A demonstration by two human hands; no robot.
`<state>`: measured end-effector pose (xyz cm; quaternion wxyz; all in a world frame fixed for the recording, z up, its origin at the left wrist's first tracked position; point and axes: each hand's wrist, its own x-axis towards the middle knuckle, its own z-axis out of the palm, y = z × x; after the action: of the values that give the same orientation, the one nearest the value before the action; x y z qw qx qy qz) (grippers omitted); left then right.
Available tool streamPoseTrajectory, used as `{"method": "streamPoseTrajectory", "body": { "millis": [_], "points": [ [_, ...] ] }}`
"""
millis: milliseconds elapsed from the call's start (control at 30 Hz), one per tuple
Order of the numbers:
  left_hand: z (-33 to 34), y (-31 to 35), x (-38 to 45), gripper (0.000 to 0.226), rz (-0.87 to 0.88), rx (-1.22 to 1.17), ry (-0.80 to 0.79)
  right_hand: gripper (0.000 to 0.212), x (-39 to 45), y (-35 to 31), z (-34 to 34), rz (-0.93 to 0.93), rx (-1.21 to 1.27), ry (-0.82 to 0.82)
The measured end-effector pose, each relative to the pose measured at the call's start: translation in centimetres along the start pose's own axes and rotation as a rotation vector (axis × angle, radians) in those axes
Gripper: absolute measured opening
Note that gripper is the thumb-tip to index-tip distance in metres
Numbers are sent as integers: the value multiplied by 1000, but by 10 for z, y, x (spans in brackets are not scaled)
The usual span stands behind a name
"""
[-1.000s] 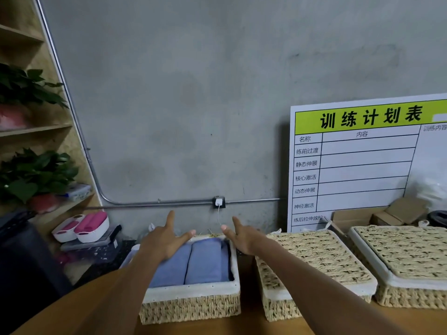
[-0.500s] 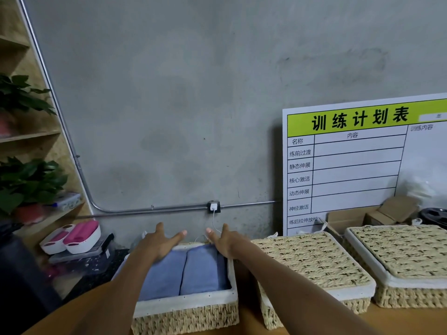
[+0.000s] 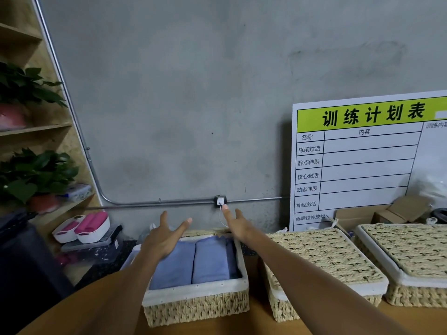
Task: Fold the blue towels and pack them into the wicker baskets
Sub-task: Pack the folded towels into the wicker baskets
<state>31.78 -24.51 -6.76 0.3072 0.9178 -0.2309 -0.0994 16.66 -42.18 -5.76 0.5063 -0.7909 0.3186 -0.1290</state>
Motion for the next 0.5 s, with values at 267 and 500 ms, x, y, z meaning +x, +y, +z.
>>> {"method": "streamPoseTrajectory", "body": {
  "millis": [267, 500],
  "points": [
    [-29, 12, -47, 96, 59, -266, 171, 136, 8, 5, 5, -84, 281, 96],
    [-35, -9, -56, 86, 18, -694, 188, 87, -48, -15, -11, -23, 437, 110]
  ]
}}
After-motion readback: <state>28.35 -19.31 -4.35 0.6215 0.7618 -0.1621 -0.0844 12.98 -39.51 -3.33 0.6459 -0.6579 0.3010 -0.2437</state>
